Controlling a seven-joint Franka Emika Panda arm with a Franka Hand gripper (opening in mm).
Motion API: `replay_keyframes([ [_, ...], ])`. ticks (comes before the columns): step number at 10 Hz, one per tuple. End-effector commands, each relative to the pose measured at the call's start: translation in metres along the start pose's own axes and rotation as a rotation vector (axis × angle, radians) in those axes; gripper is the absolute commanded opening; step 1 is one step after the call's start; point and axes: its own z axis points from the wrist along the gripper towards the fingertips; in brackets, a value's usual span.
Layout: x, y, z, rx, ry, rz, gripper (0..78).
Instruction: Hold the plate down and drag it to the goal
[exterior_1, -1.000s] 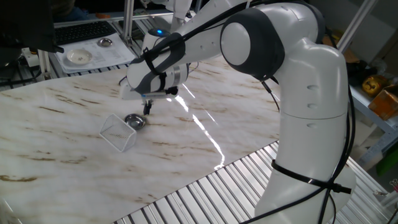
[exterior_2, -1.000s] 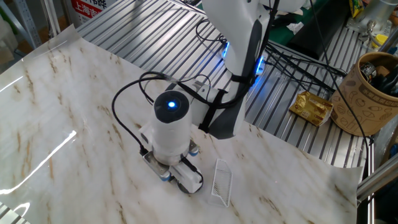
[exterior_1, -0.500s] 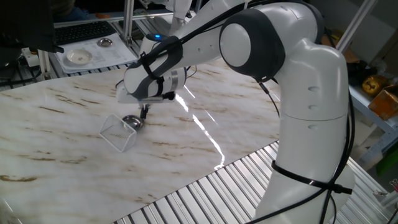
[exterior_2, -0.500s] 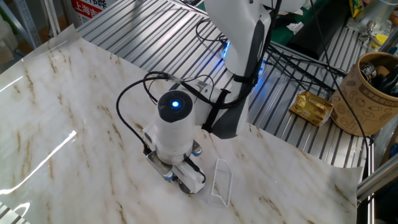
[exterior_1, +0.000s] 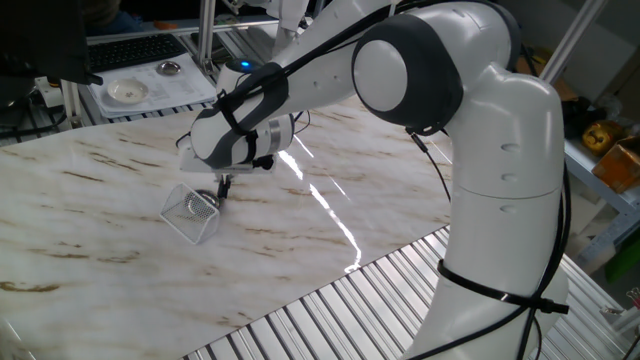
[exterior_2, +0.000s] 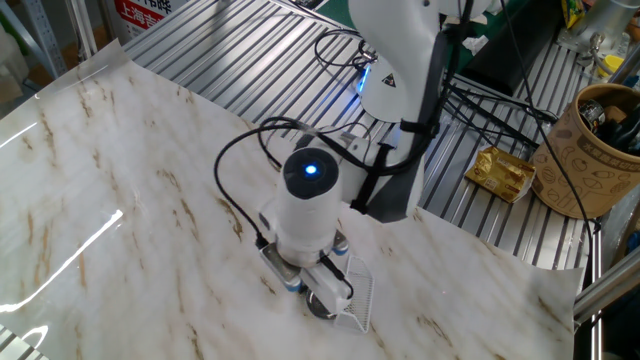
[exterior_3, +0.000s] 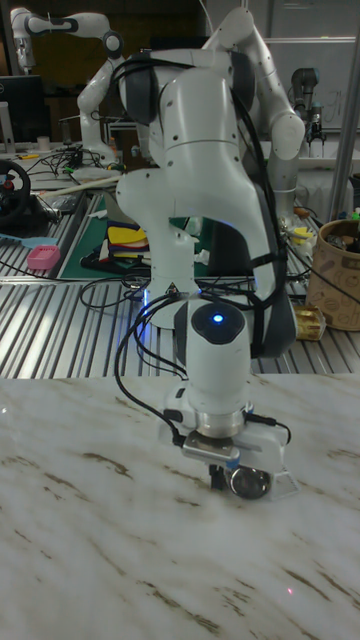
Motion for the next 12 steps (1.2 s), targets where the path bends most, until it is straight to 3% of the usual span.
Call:
replay_keyframes([
  [1, 0.004, 0.003, -0.002, -0.011, 0.002, 0.014, 0.0],
  [8, 0.020, 0.019, 0.000, -0.027, 0.016, 0.056, 0.0],
  [12, 0.022, 0.021, -0.002, -0.028, 0.021, 0.066, 0.0],
])
